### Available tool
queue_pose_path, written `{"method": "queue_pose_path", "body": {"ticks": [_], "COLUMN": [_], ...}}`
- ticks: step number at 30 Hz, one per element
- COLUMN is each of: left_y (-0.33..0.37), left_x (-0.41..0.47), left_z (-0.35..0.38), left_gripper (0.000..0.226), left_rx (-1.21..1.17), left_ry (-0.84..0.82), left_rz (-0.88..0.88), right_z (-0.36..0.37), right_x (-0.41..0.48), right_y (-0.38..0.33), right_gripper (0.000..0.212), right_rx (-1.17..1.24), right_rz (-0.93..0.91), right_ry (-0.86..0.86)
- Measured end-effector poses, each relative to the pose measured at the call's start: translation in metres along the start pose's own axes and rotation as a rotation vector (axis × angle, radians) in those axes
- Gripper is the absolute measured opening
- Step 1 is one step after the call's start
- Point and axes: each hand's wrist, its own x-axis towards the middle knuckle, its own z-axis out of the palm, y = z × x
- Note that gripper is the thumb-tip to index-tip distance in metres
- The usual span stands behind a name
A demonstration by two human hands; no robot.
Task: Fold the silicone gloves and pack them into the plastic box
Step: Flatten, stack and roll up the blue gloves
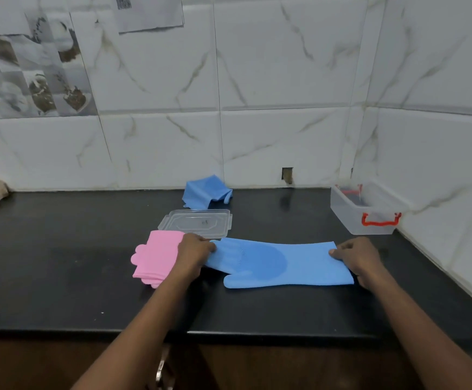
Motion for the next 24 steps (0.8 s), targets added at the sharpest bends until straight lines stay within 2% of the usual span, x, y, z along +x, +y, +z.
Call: {"method": "queue_pose_path", "body": {"ticks": [3,8,11,12,14,16,17,19,21,22,24], "left_y": [0.002,-0.001,0.002,0.006,0.010,0.003,-0.004,-0.015,-0.011,-0.003,0.015], "left_x": [-0.002,-0.017,-0.017,-0.015,-0.011,-0.012,-0.014,-0.013,-0.006,-0.002,0.010], "left_z": [0.003,0.014,0.018,0.020,0.026,0.036,0.041,0.049,0.048,0.044,0.036], "left_gripper": [0.021,0.008,0.012,0.013,0.026,0.046,0.054,0.062,0.063,0.060,0.042], "left_rx": [0.327,0.639,0.807,0.786,0.762,0.914,0.990,1.060,1.073,1.051,0.873], "left_ry": [0.017,0.139,0.231,0.205,-0.013,-0.281,-0.360,-0.435,-0.478,-0.488,-0.412], "left_rz": [0.084,0.269,0.445,0.536,0.712,0.798,0.799,0.751,0.731,0.735,0.748], "right_z": [0.002,0.000,0.002,0.002,0.003,0.004,0.006,0.012,0.018,0.021,0.022], "right_x": [-0.006,-0.013,-0.016,-0.019,-0.024,-0.029,-0.029,-0.028,-0.027,-0.026,-0.025], "right_y": [0.003,0.009,0.007,0.004,0.000,-0.003,-0.003,-0.002,0.001,0.003,0.006], "right_gripper": [0.016,0.025,0.022,0.020,0.017,0.023,0.030,0.037,0.038,0.039,0.039], "right_rx": [-0.067,-0.086,-0.202,-0.244,-0.408,-0.681,-0.755,-0.731,-0.692,-0.699,-0.671], "right_rz": [-0.061,-0.126,-0.212,-0.235,-0.269,-0.365,-0.452,-0.618,-0.695,-0.702,-0.696], "right_ry": [0.048,0.083,0.130,0.145,0.174,0.201,0.199,0.085,-0.103,-0.170,-0.199]}}
